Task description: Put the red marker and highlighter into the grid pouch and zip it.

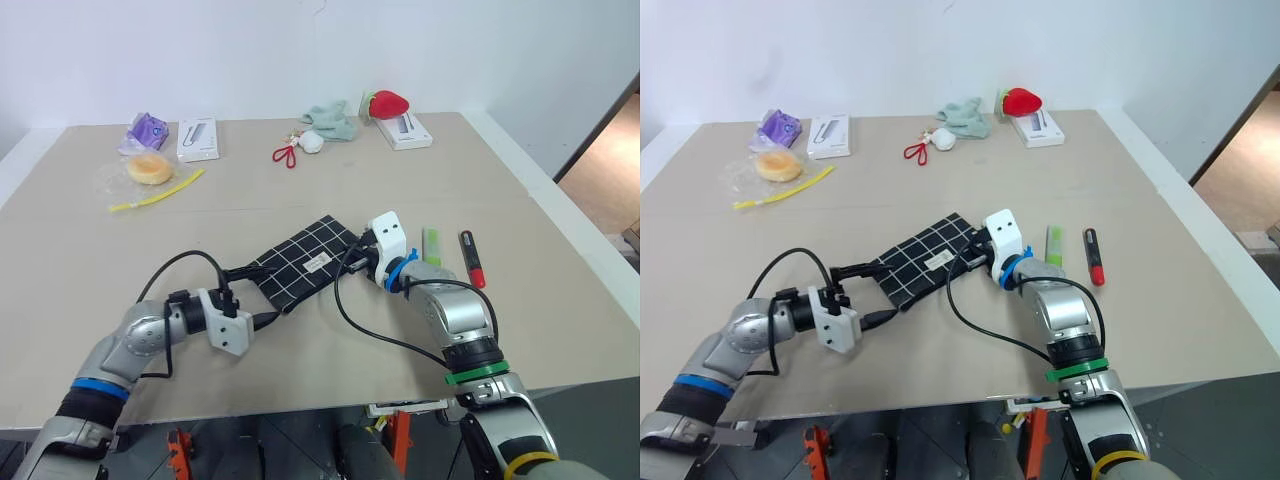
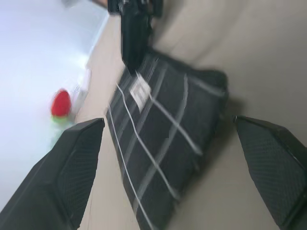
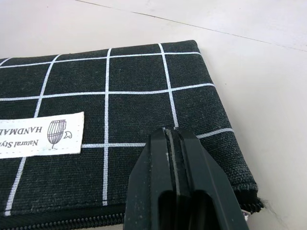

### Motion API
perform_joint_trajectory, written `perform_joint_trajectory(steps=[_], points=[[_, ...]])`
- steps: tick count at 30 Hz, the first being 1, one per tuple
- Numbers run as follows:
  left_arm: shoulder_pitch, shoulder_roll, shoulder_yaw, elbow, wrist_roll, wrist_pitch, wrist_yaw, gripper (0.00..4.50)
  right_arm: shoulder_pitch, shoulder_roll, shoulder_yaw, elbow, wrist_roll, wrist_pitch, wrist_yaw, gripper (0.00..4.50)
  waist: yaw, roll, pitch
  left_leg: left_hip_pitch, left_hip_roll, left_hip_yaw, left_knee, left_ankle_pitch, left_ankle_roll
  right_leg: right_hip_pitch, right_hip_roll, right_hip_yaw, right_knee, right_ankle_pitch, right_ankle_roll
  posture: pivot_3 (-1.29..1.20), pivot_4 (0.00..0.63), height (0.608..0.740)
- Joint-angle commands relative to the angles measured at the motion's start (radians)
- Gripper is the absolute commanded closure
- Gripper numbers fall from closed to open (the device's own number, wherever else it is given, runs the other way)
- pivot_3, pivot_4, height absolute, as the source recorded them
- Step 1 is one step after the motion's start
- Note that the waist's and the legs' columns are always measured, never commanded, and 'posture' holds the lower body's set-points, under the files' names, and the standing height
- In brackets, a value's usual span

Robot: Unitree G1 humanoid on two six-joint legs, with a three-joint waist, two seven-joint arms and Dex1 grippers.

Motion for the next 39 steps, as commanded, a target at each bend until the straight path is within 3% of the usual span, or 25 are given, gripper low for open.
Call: perform_joint_trajectory(steps=[1, 14, 17, 24, 32, 36, 39], points=[[-0.039, -0.025, -0.059, 0.078, 0.097, -0.022, 0.085, 0.00, 0.025, 0.012, 0.008, 0.008, -0.013, 0.038, -0.007, 4.47, 0.000, 0.001, 0.000, 0.000, 0.000, 0.000, 0.000, 0.000, 0.000, 0.000, 0.000, 0.000, 0.000, 0.000, 0.000, 0.00, 0.150, 0.740], [-0.164, -0.071, -0.204, 0.243, 0.185, -0.009, 0.203, 0.00, 0.033, 0.037, -0.008, -0.012, -0.020, 0.036, -0.021, 4.47, 0.001, 0.006, -0.008, 0.002, -0.001, 0.000, 0.000, 0.000, 0.001, 0.002, 0.000, 0.000, 0.000, 0.001, 0.001, 0.00, 0.150, 0.740], [-0.167, -0.071, -0.213, 0.247, 0.169, -0.003, 0.203, 0.92, 0.033, 0.040, -0.011, -0.015, -0.022, 0.037, -0.020, 4.50, 0.001, 0.007, -0.009, 0.002, -0.001, 0.000, 0.000, 0.000, 0.001, 0.002, 0.000, 0.000, 0.000, 0.000, 0.001, 0.00, 0.150, 0.740], [-0.178, -0.056, -0.228, 0.241, 0.131, 0.035, 0.164, 4.35, 0.035, 0.033, -0.016, -0.029, -0.028, 0.019, -0.007, 4.50, 0.001, 0.010, -0.010, 0.003, -0.001, 0.000, 0.000, 0.000, 0.001, 0.002, 0.000, 0.000, 0.000, 0.000, 0.001, 0.00, 0.150, 0.740], [-0.190, -0.050, -0.232, 0.220, 0.094, 0.082, 0.109, 4.43, 0.041, 0.023, -0.160, -0.176, 0.096, -0.024, 0.015, 4.50, 0.001, 0.012, -0.010, 0.003, -0.001, 0.000, -0.001, 0.000, 0.001, 0.002, 0.000, 0.001, 0.000, 0.000, 0.001, 0.00, 0.150, 0.740], [-0.192, -0.051, -0.232, 0.207, 0.084, 0.096, 0.097, 4.50, 0.066, -0.032, -0.233, -0.264, 0.176, 0.076, 0.036, 3.14, 0.001, 0.012, -0.010, 0.003, -0.001, 0.000, -0.001, 0.000, 0.001, 0.002, 0.000, 0.001, 0.000, -0.001, 0.001, 0.00, 0.150, 0.740], [-0.192, -0.051, -0.231, 0.204, 0.082, 0.099, 0.094, 4.50, 0.087, -0.081, -0.255, -0.299, 0.192, 0.126, 0.035, 1.48, 0.001, 0.012, -0.010, 0.003, -0.001, 0.000, -0.002, 0.000, 0.001, 0.002, 0.000, 0.001, 0.000, -0.001, 0.000, 0.00, 0.150, 0.740]])
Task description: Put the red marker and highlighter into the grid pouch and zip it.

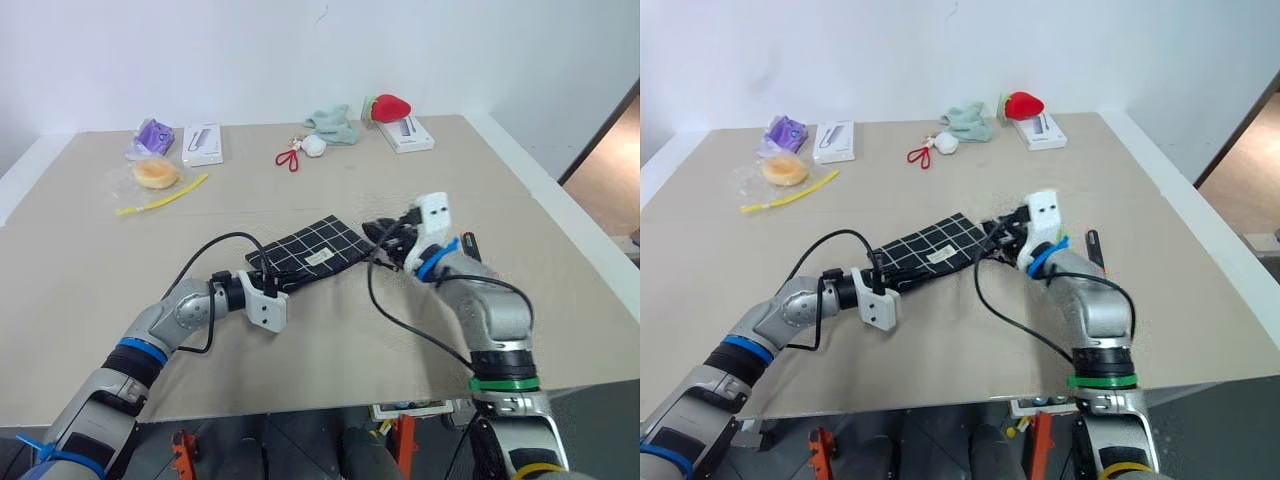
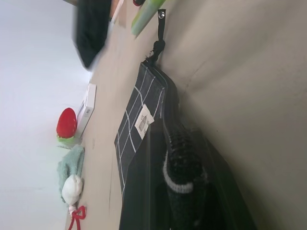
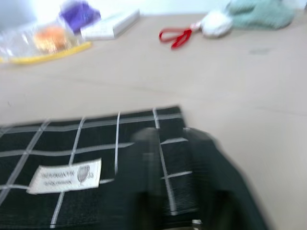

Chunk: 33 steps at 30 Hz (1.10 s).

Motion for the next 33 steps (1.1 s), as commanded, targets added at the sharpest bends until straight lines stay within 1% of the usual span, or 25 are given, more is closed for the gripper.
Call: perform_joint_trajectory(steps=[1, 3, 5, 8, 12, 16, 19, 20, 21, 24, 25, 28, 33], points=[[0.020, 0.004, -0.032, 0.029, 0.020, 0.024, -0.018, 4.50, 0.023, -0.049, -0.027, -0.072, 0.034, 0.056, 0.011, 1.08, 0.000, 0.000, 0.000, 0.000, 0.000, 0.000, 0.000, 0.000, 0.000, 0.000, 0.000, 0.000, 0.000, 0.000, 0.000, 0.00, 0.150, 0.740], [0.020, 0.005, -0.032, 0.028, 0.019, 0.024, -0.019, 4.50, 0.046, -0.088, 0.002, -0.092, 0.026, 0.068, 0.038, 0.06, 0.000, 0.000, 0.000, 0.000, 0.000, 0.000, -0.001, 0.000, 0.000, -0.001, 0.000, 0.000, 0.000, -0.001, -0.002, 0.00, 0.150, 0.740], [0.020, 0.005, -0.033, 0.028, 0.021, 0.024, -0.018, 4.50, 0.070, -0.125, 0.042, -0.102, 0.009, 0.071, 0.067, 0.06, -0.001, 0.000, 0.000, 0.000, 0.000, 0.000, -0.001, 0.000, 0.000, -0.001, 0.000, 0.000, 0.000, -0.002, -0.003, 0.00, 0.150, 0.740], [0.018, 0.003, -0.035, 0.028, 0.027, 0.027, -0.015, 4.50, 0.064, -0.140, 0.065, -0.052, -0.007, 0.144, 0.040, 0.06, -0.001, 0.000, 0.000, 0.000, 0.000, 0.000, -0.001, 0.000, 0.000, -0.001, 0.000, 0.001, 0.000, -0.002, -0.003, 0.00, 0.150, 0.740], [0.021, 0.002, -0.035, 0.022, 0.026, 0.034, -0.017, 4.50, 0.051, -0.133, 0.093, -0.033, -0.025, 0.129, 0.037, 0.06, 0.000, 0.000, 0.000, 0.000, 0.000, 0.000, -0.001, 0.000, 0.000, -0.001, 0.000, 0.001, 0.000, -0.002, -0.003, 0.00, 0.150, 0.740], [0.023, 0.000, -0.036, 0.015, 0.025, 0.041, -0.016, 4.50, 0.042, -0.118, 0.140, 0.013, -0.075, 0.086, 0.024, 0.06, 0.000, 0.000, 0.000, 0.000, 0.000, 0.000, -0.001, 0.000, 0.000, -0.001, 0.000, 0.001, 0.000, -0.002, -0.003, 0.00, 0.150, 0.740], [0.025, -0.001, -0.036, 0.009, 0.026, 0.046, -0.014, 4.50, 0.028, -0.097, 0.146, 0.048, -0.091, 0.060, 0.015, 0.06, 0.000, 0.000, 0.000, 0.000, -0.001, 0.000, -0.001, 0.000, 0.000, -0.001, 0.000, 0.001, 0.000, -0.002, -0.003, 0.00, 0.150, 0.740], [0.026, -0.002, -0.037, 0.006, 0.026, 0.049, -0.014, 4.50, 0.023, -0.093, 0.149, 0.058, -0.097, 0.052, 0.012, 0.57, 0.000, 0.000, 0.001, 0.000, -0.001, 0.000, -0.001, 0.000, 0.000, -0.001, 0.000, 0.001, 0.000, -0.002, -0.003, 0.00, 0.150, 0.740], [0.027, -0.002, -0.037, 0.004, 0.026, 0.051, -0.014, 4.50, 0.021, -0.091, 0.151, 0.066, -0.103, 0.045, 0.010, 0.91, 0.000, 0.000, 0.001, 0.000, -0.001, 0.000, -0.001, 0.000, 0.000, -0.001, 0.000, 0.001, 0.000, -0.002, -0.003, 0.00, 0.150, 0.740], [0.031, -0.003, -0.038, -0.004, 0.026, 0.058, -0.014, 4.50, 0.020, -0.088, 0.158, 0.075, -0.116, 0.033, 0.013, 2.29, 0.000, 0.000, 0.001, 0.000, -0.001, 0.000, -0.001, 0.000, 0.000, -0.001, 0.000, 0.001, -0.001, -0.002, -0.003, 0.00, 0.150, 0.740], [0.033, -0.003, -0.038, -0.009, 0.025, 0.061, -0.015, 4.50, 0.021, -0.087, 0.160, 0.075, -0.119, 0.031, 0.015, 2.91, 0.000, 0.000, 0.001, 0.000, -0.001, 0.000, -0.001, 0.000, 0.000, -0.001, 0.000, 0.001, -0.001, -0.002, -0.003, 0.00, 0.150, 0.740], [0.040, -0.006, -0.036, -0.019, 0.017, 0.069, -0.014, 4.50, 0.030, -0.092, 0.170, 0.061, -0.120, 0.032, 0.034, 4.47, 0.000, 0.000, 0.001, 0.000, -0.001, 0.000, -0.001, 0.000, 0.000, -0.001, 0.000, 0.001, -0.001, -0.003, -0.003, 0.00, 0.150, 0.740], [0.048, -0.019, -0.027, -0.030, -0.005, 0.088, -0.016, 4.50, 0.062, -0.105, 0.195, 0.007, -0.107, 0.029, 0.099, 4.47, 0.001, 0.000, 0.001, 0.000, -0.001, 0.000, -0.001, 0.000, 0.000, -0.001, 0.000, 0.001, -0.001, -0.003, -0.003, 0.00, 0.150, 0.740]])
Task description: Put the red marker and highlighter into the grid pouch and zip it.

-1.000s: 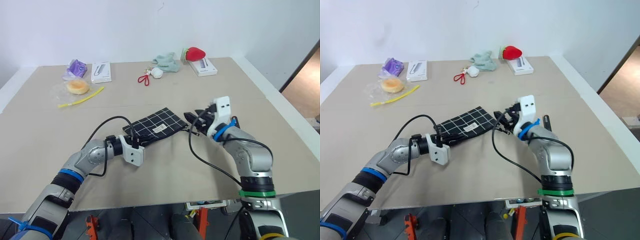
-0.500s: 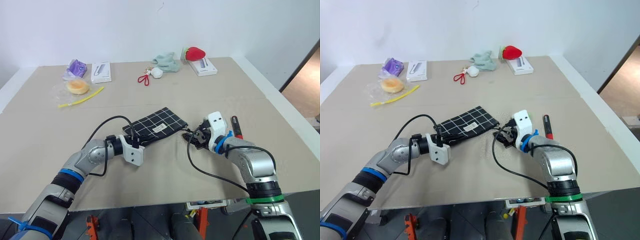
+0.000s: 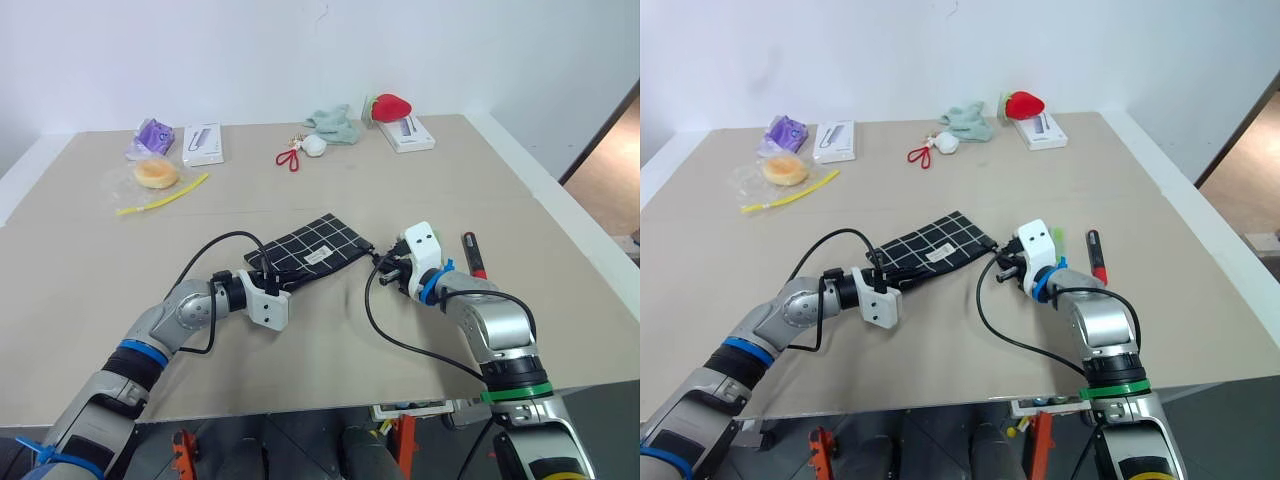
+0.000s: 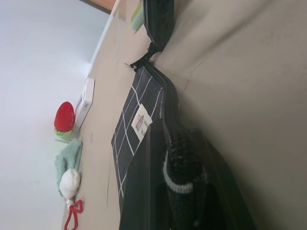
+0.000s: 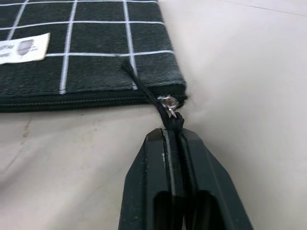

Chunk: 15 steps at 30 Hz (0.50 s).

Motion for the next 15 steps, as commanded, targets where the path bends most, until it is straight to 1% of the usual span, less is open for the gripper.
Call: perform_joint_trajectory(steps=[1, 8, 11, 15], points=[[0.029, -0.019, -0.027, 0.015, -0.001, 0.033, -0.013, 4.50, 0.024, -0.013, 0.036, -0.081, 0.022, -0.002, 0.064, 4.47, 0.001, 0.000, 0.000, 0.000, 0.000, 0.000, 0.000, 0.000, 0.000, 0.000, 0.000, 0.000, 0.000, 0.000, 0.000, 0.00, 0.150, 0.740], [0.028, -0.035, -0.026, 0.011, -0.021, 0.052, -0.016, 4.50, 0.055, -0.032, 0.074, -0.170, 0.045, 0.009, 0.141, 4.47, 0.003, 0.000, 0.000, -0.001, -0.001, 0.000, 0.000, 0.000, 0.000, 0.000, -0.001, 0.000, -0.001, -0.001, 0.000, 0.00, 0.150, 0.740], [0.031, -0.042, -0.025, 0.002, -0.030, 0.058, -0.019, 4.50, 0.047, -0.032, 0.073, -0.157, 0.024, 0.004, 0.124, 4.47, 0.006, 0.000, 0.000, -0.001, -0.001, 0.000, 0.000, 0.000, 0.000, 0.000, -0.001, 0.000, -0.001, -0.001, 0.000, 0.00, 0.150, 0.740], [0.037, -0.047, -0.018, -0.007, -0.037, 0.071, -0.018, 4.50, 0.062, -0.059, 0.097, -0.168, 0.019, 0.007, 0.155, 4.47, 0.016, 0.000, 0.000, -0.004, -0.001, 0.000, 0.000, 0.000, 0.000, -0.001, -0.001, 0.000, -0.002, -0.001, 0.001, 0.00, 0.150, 0.740]])
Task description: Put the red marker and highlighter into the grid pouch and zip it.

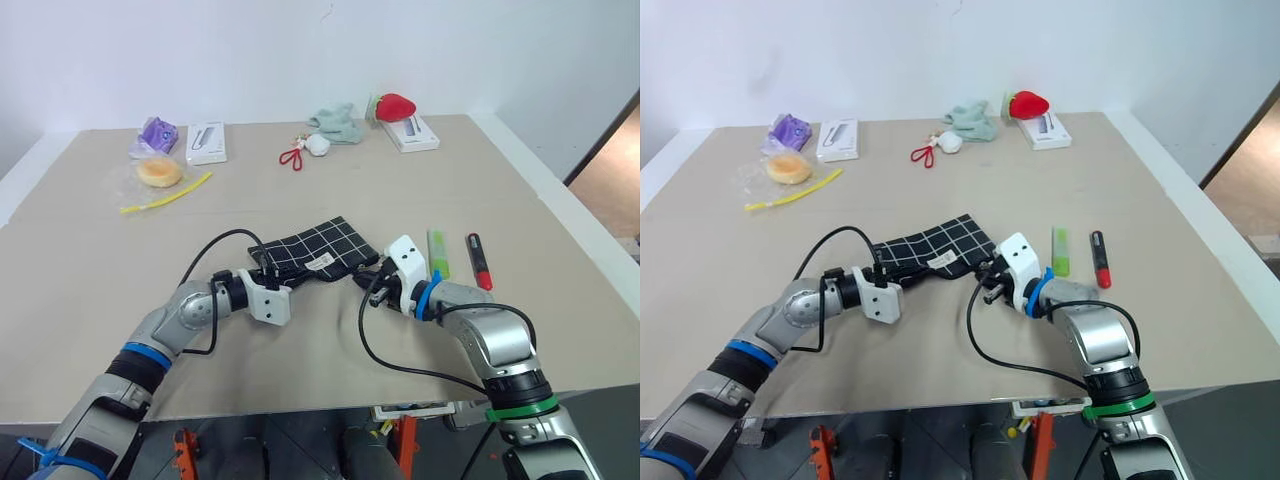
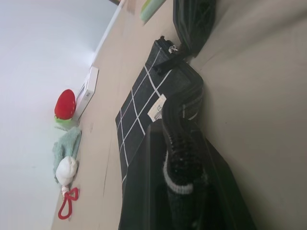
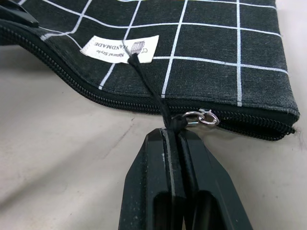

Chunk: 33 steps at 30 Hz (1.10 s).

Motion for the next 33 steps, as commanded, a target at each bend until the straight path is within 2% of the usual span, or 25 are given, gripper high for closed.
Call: perform_joint_trajectory(steps=[1, 7, 16, 23, 25, 30, 32, 33], points=[[0.028, -0.019, -0.025, 0.003, 0.001, 0.023, -0.011, 4.50, 0.010, -0.017, 0.031, -0.064, 0.007, -0.001, 0.040, 4.47, 0.006, 0.000, 0.000, 0.000, 0.000, 0.000, 0.000, 0.000, 0.000, 0.000, 0.000, 0.000, 0.000, 0.000, 0.000, 0.00, 0.150, 0.740], [0.036, -0.032, -0.021, -0.012, -0.013, 0.040, -0.017, 4.50, 0.035, -0.029, 0.105, -0.172, 0.031, 0.028, 0.103, 4.47, 0.011, 0.000, 0.000, -0.002, 0.000, 0.000, -0.002, -0.001, -0.001, -0.001, 0.000, 0.000, -0.001, -0.001, 0.004, 0.00, 0.150, 0.740], [0.046, -0.051, -0.022, -0.034, -0.021, 0.059, -0.028, 4.50, 0.021, 0.019, 0.145, -0.206, 0.033, 0.042, 0.099, 4.47, 0.012, 0.000, 0.000, -0.002, 0.000, -0.001, -0.002, -0.001, -0.001, -0.001, 0.000, 0.000, -0.001, -0.001, 0.003, 0.00, 0.150, 0.740], [0.060, -0.044, -0.016, -0.046, -0.034, 0.072, -0.036, 4.50, 0.045, 0.001, 0.064, -0.198, 0.049, 0.013, 0.084, 4.47, 0.014, -0.001, 0.000, -0.004, -0.001, -0.001, -0.002, -0.001, -0.002, -0.001, 0.000, 0.000, -0.002, -0.001, 0.005, 0.00, 0.150, 0.740], [0.069, -0.034, -0.008, -0.050, -0.041, 0.075, -0.041, 4.50, 0.054, -0.004, 0.000, -0.208, 0.082, 0.013, 0.079, 4.47, 0.014, -0.001, 0.000, -0.004, -0.001, -0.001, -0.002, -0.001, -0.002, -0.001, 0.000, 0.000, -0.003, -0.002, 0.005, 0.00, 0.150, 0.740], [0.073, -0.008, 0.010, -0.056, -0.062, 0.071, -0.060, 4.50, 0.064, 0.023, -0.310, -0.302, 0.307, 0.078, 0.025, 2.49, 0.012, -0.001, 0.001, -0.005, -0.001, -0.003, -0.002, -0.002, -0.003, -0.002, 0.000, -0.001, -0.003, -0.003, 0.006, 0.00, 0.150, 0.740], [0.068, -0.004, 0.016, -0.058, -0.077, 0.070, -0.066, 4.50, 0.064, 0.005, -0.372, -0.309, 0.304, 0.079, -0.027, 1.40, 0.012, -0.001, 0.002, -0.005, 0.000, -0.003, -0.004, -0.003, -0.003, -0.002, 0.000, -0.001, -0.003, -0.003, 0.006, 0.00, 0.150, 0.740], [0.066, -0.001, 0.019, -0.058, -0.085, 0.068, -0.069, 4.50, 0.067, -0.013, -0.392, -0.310, 0.286, 0.073, -0.050, 1.04, 0.012, -0.001, 0.002, -0.004, 0.000, -0.003, -0.005, -0.003, -0.003, -0.002, 0.000, -0.001, -0.003, -0.003, 0.006, 0.00, 0.150, 0.740]])
